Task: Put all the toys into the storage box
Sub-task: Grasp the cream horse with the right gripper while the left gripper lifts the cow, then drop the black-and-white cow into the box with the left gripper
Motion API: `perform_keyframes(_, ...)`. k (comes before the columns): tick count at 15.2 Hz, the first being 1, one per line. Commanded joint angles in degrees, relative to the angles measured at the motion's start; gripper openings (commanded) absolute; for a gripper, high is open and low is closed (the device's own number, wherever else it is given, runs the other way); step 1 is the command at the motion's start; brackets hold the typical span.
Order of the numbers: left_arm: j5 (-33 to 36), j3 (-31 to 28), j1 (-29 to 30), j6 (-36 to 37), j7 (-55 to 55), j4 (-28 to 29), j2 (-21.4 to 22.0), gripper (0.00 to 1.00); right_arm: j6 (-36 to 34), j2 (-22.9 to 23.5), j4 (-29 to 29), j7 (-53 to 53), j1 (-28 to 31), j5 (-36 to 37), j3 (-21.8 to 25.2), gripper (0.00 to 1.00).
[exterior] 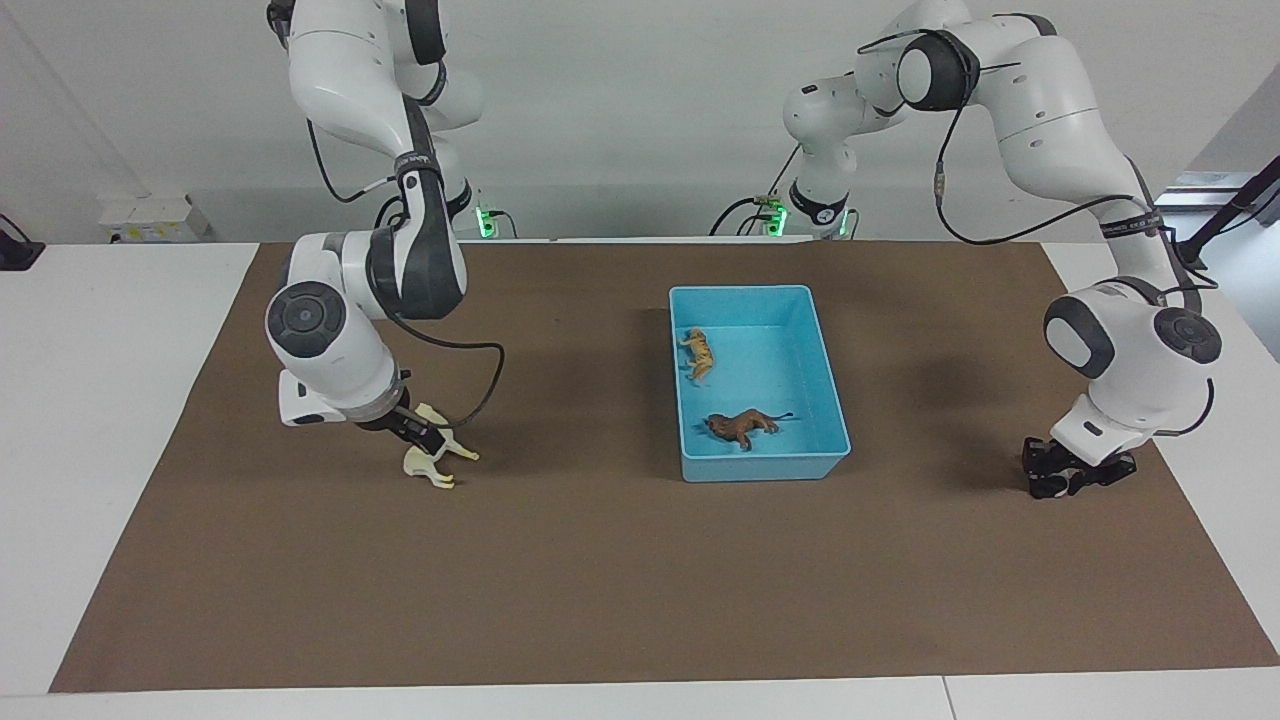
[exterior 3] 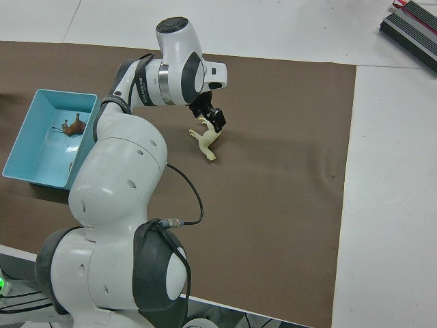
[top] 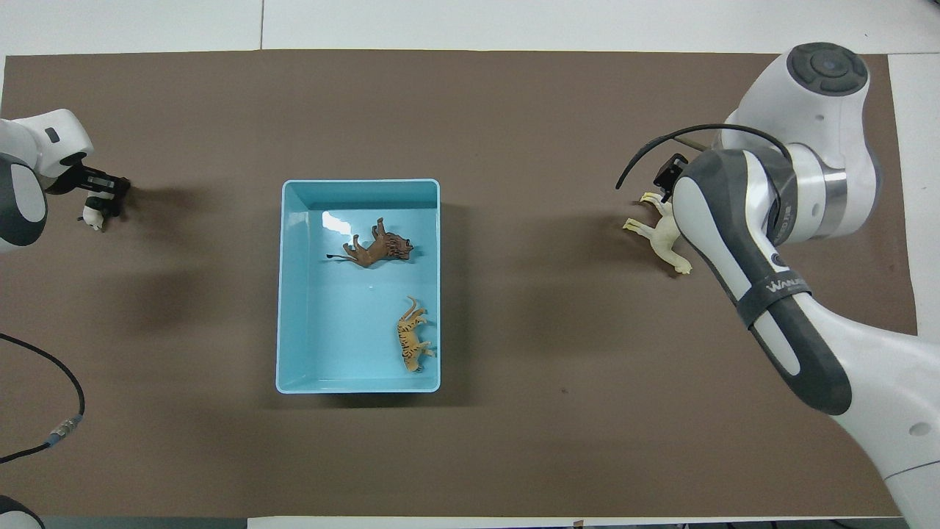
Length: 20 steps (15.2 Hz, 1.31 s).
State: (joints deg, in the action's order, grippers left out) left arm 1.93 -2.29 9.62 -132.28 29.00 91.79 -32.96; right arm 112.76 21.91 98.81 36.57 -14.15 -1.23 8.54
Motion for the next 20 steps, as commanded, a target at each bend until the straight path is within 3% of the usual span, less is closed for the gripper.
perform_keyframes(1, -0.61, -0.69, -1.54, 2.71, -1.75, -2.83, -0.26, 0.00, 11.83, -5.82, 13.48, -2.80, -2.19, -0.53, -0.45, 1.00)
perform_keyframes(6, -0.96, 0.18, -2.59, 16.95, -8.49, -8.29, 3.42, 0.00, 18.01, -5.57, 15.36, -4.75, -1.76, -0.53, -0.37, 1.00)
perform_keyframes(12, -1.84, 0.27, -14.88, 27.85, -32.12, -8.12, 13.18, 0.00, 18.02, -4.95, 13.95, -4.57, 0.69, -0.71, -0.54, 1.00)
perform_keyframes(17, -1.84, 0.18, -27.36, 28.65, -50.78, -6.54, 15.12, 0.00, 24.34, -3.55, 16.85, -4.66, 0.87, -0.71, -0.54, 1.00)
perform_keyframes(18, -1.76, 0.18, -29.29, 28.57, -52.45, -5.58, 15.56, 0.05, 25.04, -3.28, 17.29, -4.49, 0.87, -0.79, -0.54, 1.00)
perform_keyframes(19, -1.58, 0.10, -30.70, 28.65, -53.51, -4.26, 16.17, 0.38, 25.66, -3.02, 17.55, -4.40, 0.87, -0.79, -0.54, 1.00)
perform_keyframes(20, -1.32, 0.01, -31.94, 28.13, -53.96, -2.16, 17.13, 0.99, 26.54, -2.84, 17.90, -4.49, 0.96, -0.79, -0.54, 1.00)
